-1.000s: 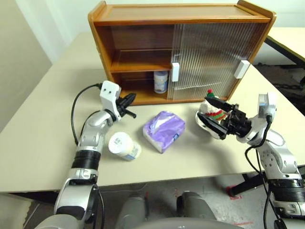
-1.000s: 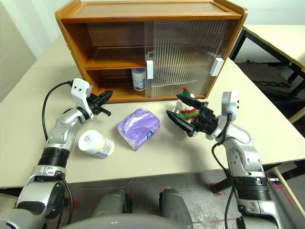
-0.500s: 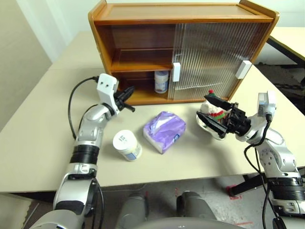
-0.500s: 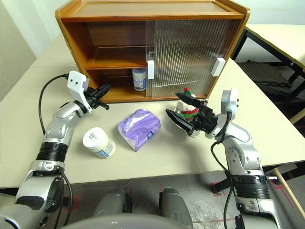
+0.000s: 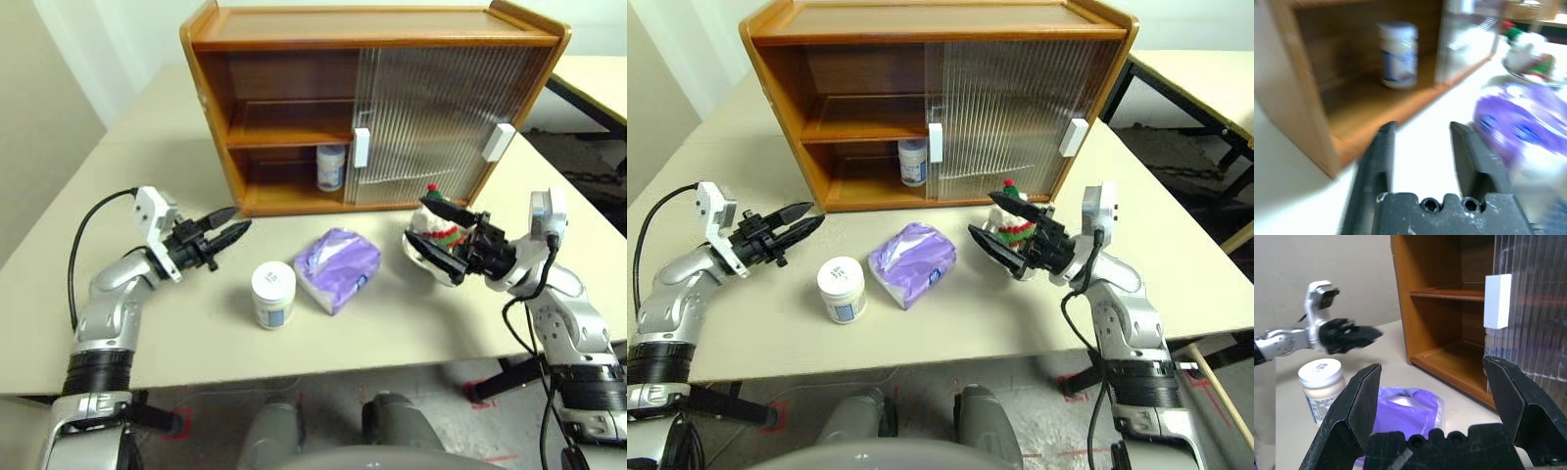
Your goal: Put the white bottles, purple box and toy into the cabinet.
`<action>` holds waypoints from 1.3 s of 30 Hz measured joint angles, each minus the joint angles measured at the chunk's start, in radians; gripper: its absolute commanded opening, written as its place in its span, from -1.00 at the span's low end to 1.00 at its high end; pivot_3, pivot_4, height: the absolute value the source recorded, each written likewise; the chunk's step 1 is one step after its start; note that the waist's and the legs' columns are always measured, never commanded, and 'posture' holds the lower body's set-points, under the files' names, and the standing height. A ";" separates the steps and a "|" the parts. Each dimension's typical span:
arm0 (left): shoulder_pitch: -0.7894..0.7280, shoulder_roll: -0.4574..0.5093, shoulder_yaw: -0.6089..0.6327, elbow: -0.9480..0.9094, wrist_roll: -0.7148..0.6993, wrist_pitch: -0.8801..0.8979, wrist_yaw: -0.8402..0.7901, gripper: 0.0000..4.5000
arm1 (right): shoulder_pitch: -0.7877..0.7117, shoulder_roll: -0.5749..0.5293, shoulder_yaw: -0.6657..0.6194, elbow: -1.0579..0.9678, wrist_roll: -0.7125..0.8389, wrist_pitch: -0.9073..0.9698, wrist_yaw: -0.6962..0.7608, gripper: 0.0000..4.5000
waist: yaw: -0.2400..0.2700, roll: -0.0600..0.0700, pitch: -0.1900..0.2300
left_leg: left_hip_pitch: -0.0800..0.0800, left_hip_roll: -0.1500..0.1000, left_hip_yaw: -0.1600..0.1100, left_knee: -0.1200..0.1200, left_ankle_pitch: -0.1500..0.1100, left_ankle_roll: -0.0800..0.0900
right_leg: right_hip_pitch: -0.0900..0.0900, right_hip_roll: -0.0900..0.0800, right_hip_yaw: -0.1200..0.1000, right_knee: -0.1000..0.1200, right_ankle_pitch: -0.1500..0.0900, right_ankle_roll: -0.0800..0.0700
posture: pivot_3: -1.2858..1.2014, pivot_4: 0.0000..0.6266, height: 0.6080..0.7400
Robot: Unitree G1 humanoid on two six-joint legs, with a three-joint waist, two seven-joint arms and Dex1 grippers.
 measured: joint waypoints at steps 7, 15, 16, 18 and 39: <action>0.115 0.122 0.030 0.007 -0.035 -0.026 -0.205 0.98 | -0.003 -0.009 -0.002 0.011 0.000 0.000 0.011 1.00 | 0.004 0.002 0.001 | 0.000 0.002 0.000 -0.001 0.000 -0.001 | 0.000 -0.003 -0.001 0.000 -0.003 -0.004 | 0.09 -1.00 1.00; 0.177 0.174 0.026 -0.002 -0.053 -0.040 -0.336 0.98 | -0.026 -0.016 -0.004 0.043 0.000 0.000 0.021 1.00 | 0.008 0.006 0.004 | 0.000 0.002 0.000 -0.003 -0.001 -0.001 | -0.001 -0.007 -0.003 0.000 -0.004 -0.003 | 0.09 -1.00 1.00; 0.185 0.172 0.017 -0.009 -0.053 -0.042 -0.345 0.98 | -0.029 -0.016 -0.004 0.045 0.000 0.000 0.023 1.00 | 0.008 0.007 0.004 | 0.000 0.002 0.000 -0.003 -0.001 -0.001 | -0.001 -0.007 -0.003 0.000 -0.004 -0.003 | 0.09 -1.00 1.00; 0.189 0.165 -0.002 -0.036 -0.053 -0.042 -0.351 0.98 | -0.033 -0.016 -0.004 0.052 0.000 0.000 0.029 1.00 | 0.008 0.007 0.004 | 0.000 0.002 0.000 -0.003 -0.001 -0.001 | -0.001 -0.007 -0.004 0.000 -0.004 -0.002 | 0.09 -1.00 1.00; 0.100 0.008 -0.238 0.048 0.125 -0.202 -0.268 0.98 | -0.014 -0.024 -0.010 0.049 0.000 0.000 0.025 1.00 | 0.007 0.007 0.005 | 0.000 0.001 0.001 -0.003 0.000 0.000 | -0.001 0.000 -0.001 0.000 -0.004 0.000 | 0.06 -1.00 1.00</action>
